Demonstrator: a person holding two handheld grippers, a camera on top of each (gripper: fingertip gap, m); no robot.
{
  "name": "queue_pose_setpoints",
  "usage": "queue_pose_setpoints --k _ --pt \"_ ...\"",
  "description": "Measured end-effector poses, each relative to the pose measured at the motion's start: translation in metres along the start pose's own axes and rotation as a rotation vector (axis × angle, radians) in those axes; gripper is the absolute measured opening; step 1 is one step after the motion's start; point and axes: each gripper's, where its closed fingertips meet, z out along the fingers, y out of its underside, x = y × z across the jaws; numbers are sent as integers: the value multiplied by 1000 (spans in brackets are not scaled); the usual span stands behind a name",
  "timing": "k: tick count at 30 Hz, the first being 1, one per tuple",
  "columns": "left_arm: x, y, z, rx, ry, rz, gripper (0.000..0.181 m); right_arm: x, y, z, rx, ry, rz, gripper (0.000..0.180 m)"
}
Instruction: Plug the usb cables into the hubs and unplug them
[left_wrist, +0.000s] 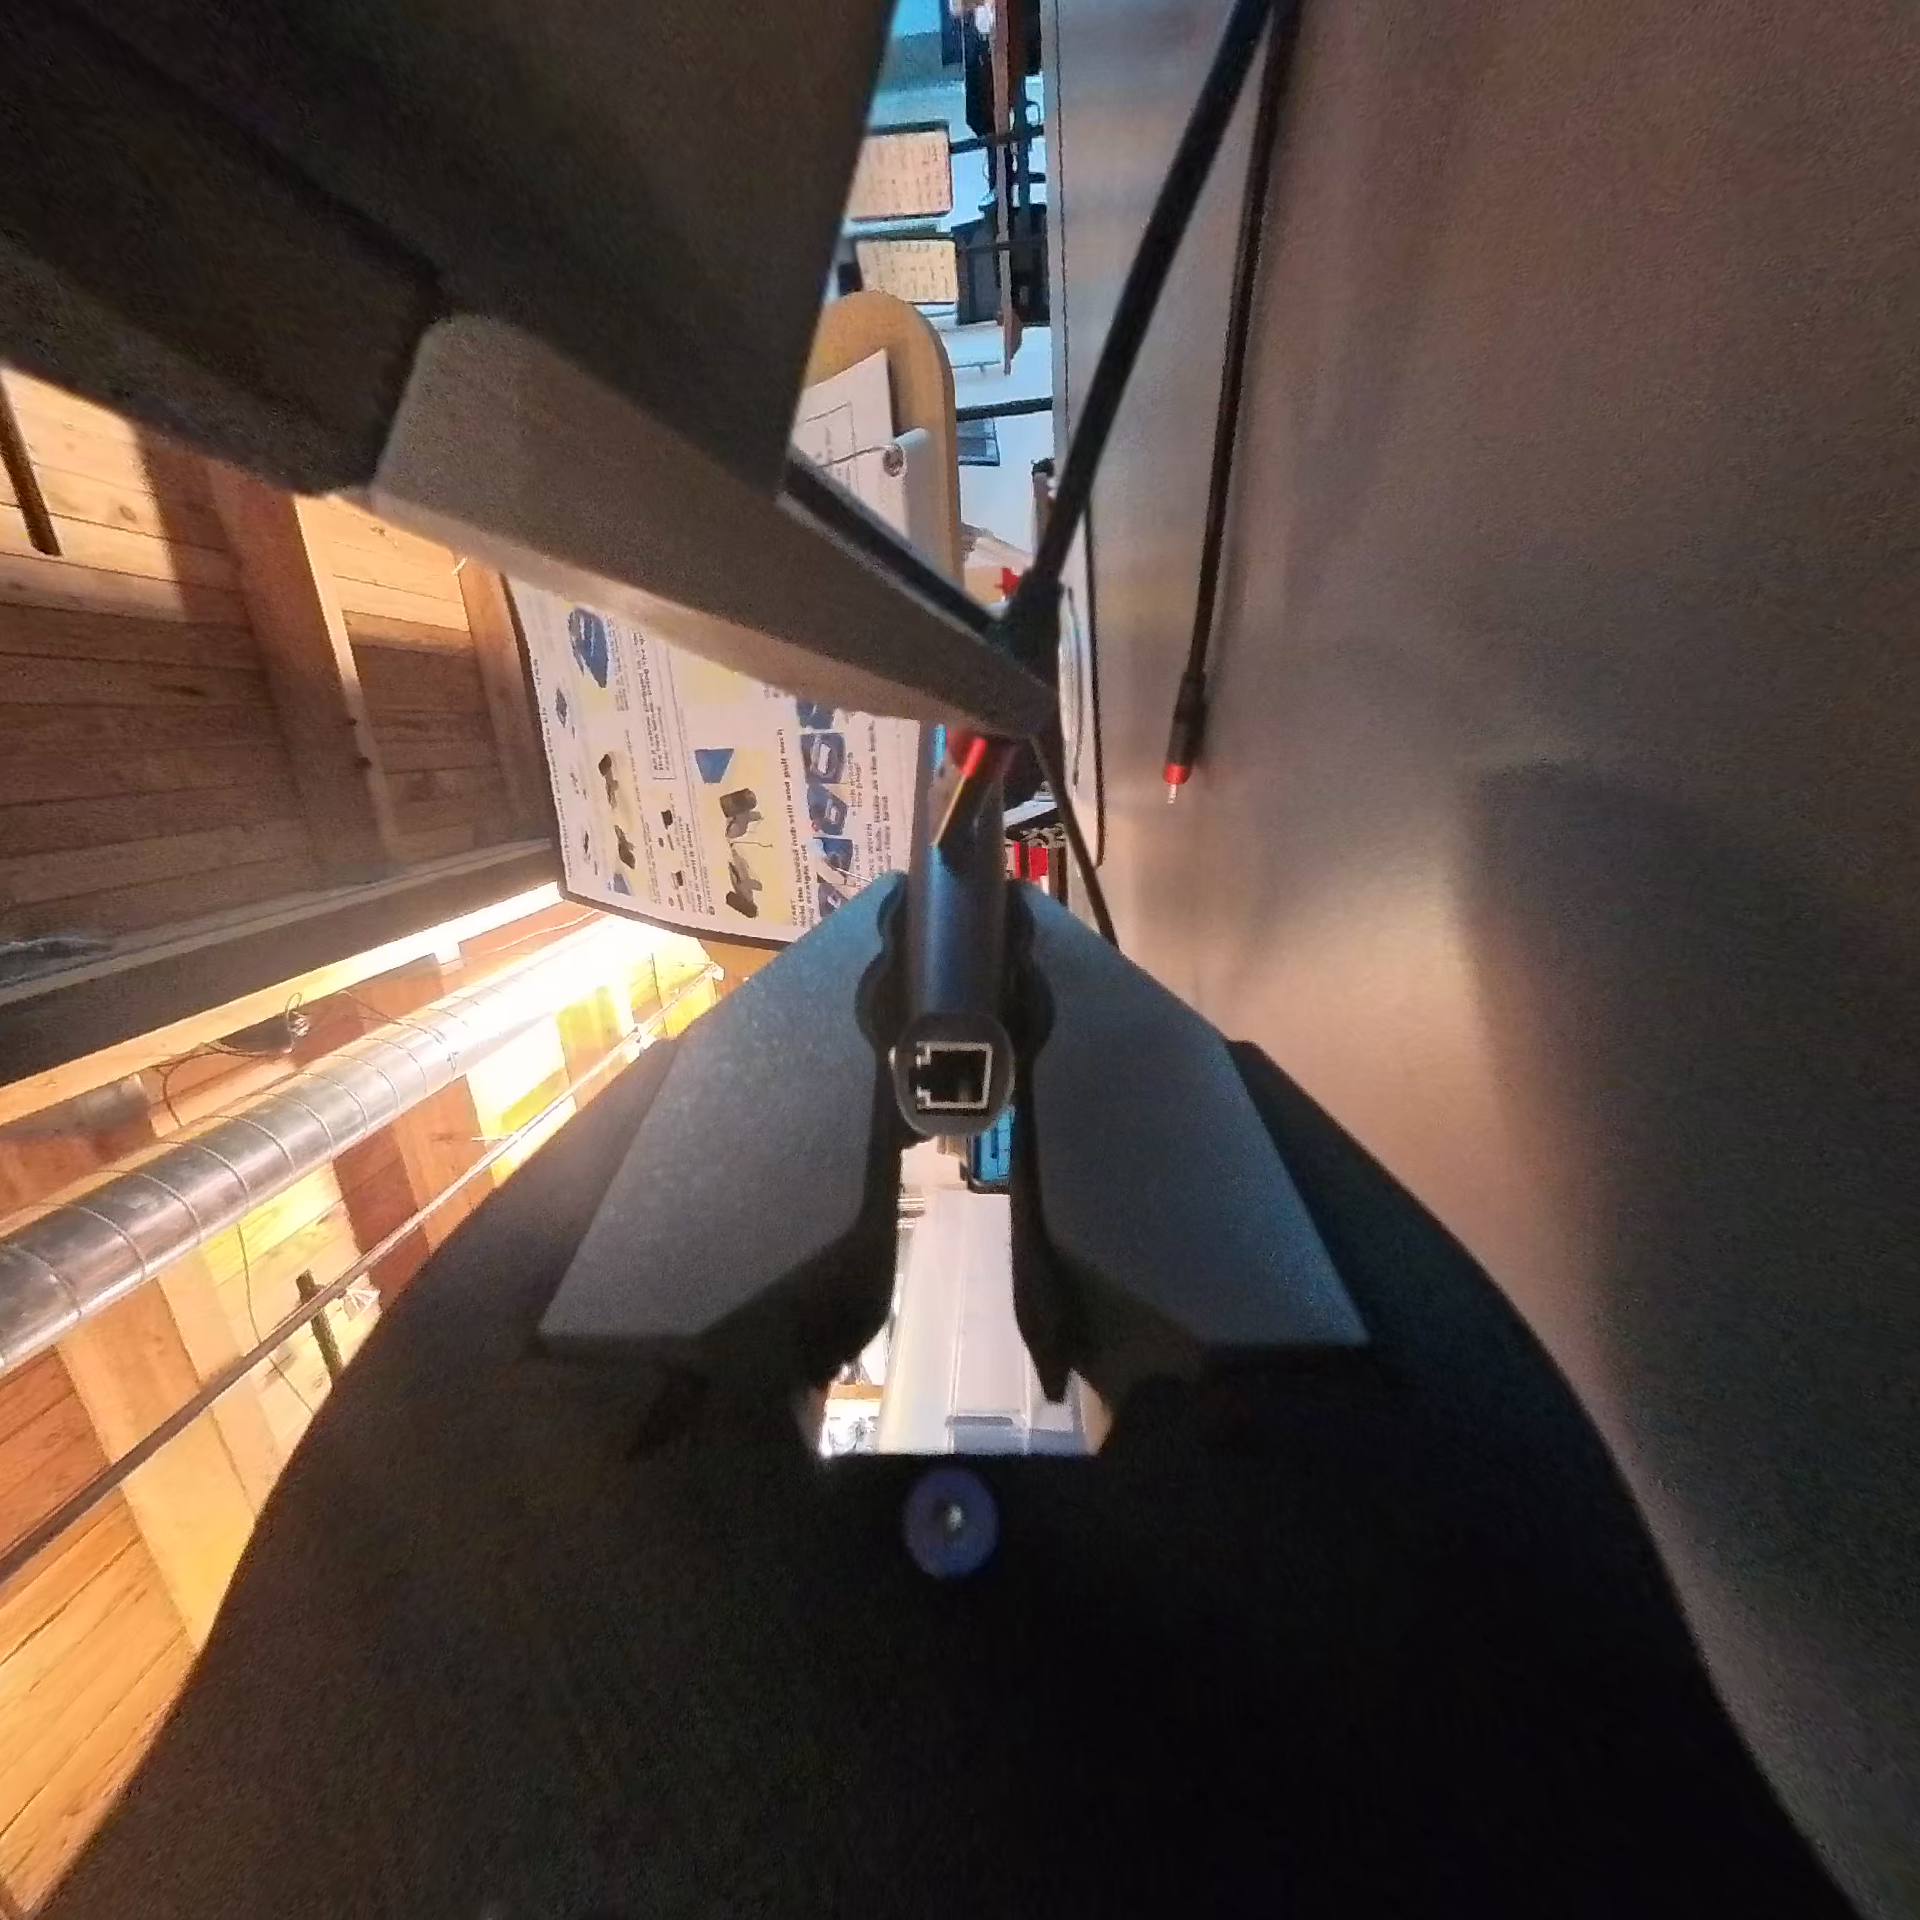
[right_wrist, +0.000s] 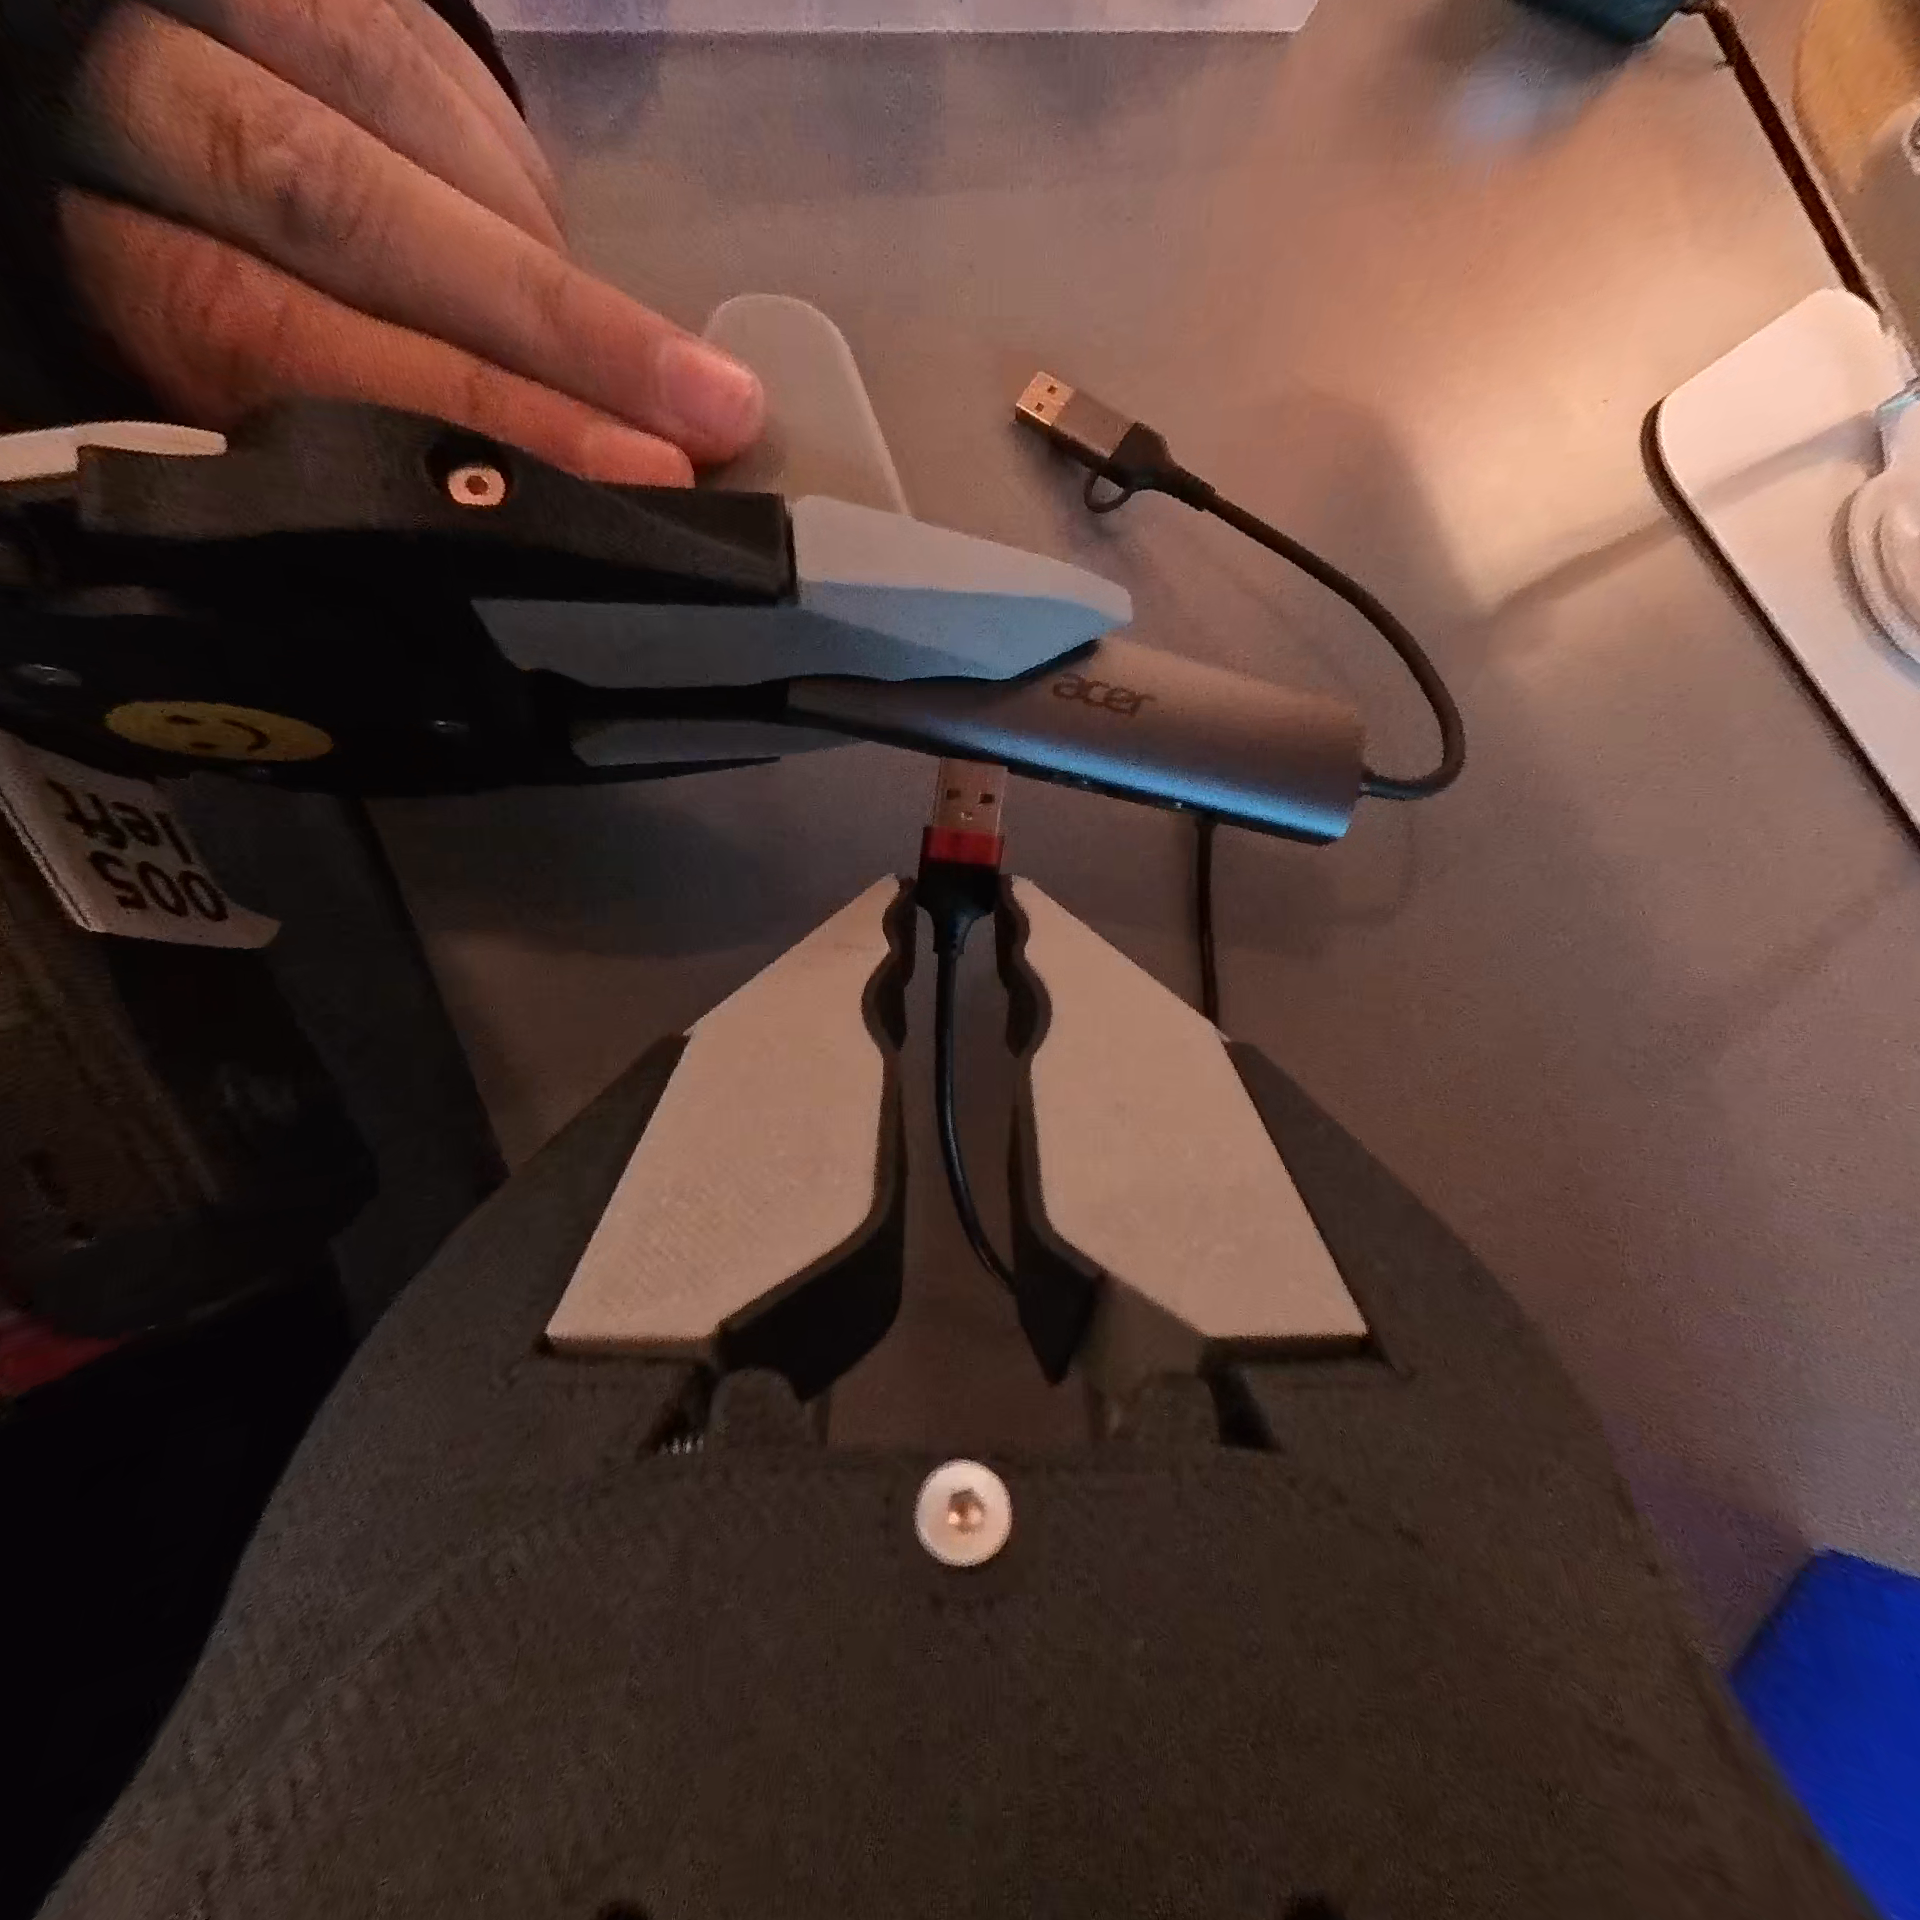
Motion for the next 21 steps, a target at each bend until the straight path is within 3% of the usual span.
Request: queue_pose_setpoints --k 21 --pt "9 -4 -4 -15 42 18 14 -4 7 7 -109 -112 115 12"
